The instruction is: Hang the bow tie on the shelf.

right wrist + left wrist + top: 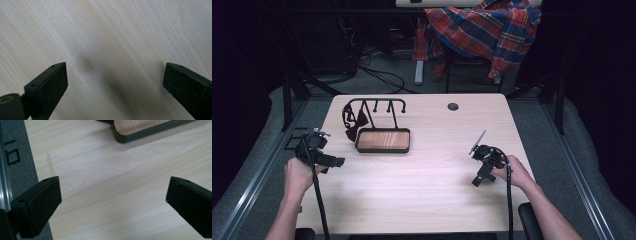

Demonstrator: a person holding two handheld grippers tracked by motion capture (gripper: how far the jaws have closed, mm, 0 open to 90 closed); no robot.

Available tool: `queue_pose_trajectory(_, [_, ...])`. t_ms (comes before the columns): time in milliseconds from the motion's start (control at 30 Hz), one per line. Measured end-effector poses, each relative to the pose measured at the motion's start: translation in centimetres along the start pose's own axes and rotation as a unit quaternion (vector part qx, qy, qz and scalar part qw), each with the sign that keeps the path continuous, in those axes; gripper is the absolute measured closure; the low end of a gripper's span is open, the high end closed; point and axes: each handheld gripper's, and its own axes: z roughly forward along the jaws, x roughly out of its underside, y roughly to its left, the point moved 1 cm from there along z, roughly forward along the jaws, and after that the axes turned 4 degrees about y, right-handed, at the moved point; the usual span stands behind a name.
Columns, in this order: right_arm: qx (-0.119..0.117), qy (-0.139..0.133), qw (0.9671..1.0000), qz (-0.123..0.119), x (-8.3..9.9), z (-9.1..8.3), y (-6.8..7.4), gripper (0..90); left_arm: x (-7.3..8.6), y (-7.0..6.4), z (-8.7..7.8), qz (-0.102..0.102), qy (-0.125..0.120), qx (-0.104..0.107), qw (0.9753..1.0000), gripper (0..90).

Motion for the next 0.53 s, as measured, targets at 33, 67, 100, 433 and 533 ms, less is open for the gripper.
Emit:
queue_pose_trajectory(33, [-0.001,-0.004,1.0000,0.004,0.0,0.1,0.1,5.5,0.2,0.0,0.2,-0.001,0.004,0.002,1.0000,0.0])
queue_pose_trajectory(67, [0.000,-0.004,1.0000,0.004,0.0,0.1,0.1,5.5,0.5,0.1,0.3,-0.002,0.005,0.004,1.0000,0.0])
queue_pose_trajectory(100, [0.000,-0.004,1.0000,0.004,0.0,0.0,0.0,5.5,0.7,0.1,0.5,-0.006,0.006,0.006,0.9999,0.0])
queue_pose_trajectory(433, [0.000,-0.003,1.0000,0.001,0.0,0.0,0.1,5.5,2.4,0.7,2.1,-0.015,0.046,0.003,0.9988,0.0])
queue_pose_trajectory(533, [0.001,-0.003,1.0000,-0.001,0.1,0.1,0.1,5.5,2.4,1.2,2.6,-0.020,0.049,0.000,0.9986,0.0])
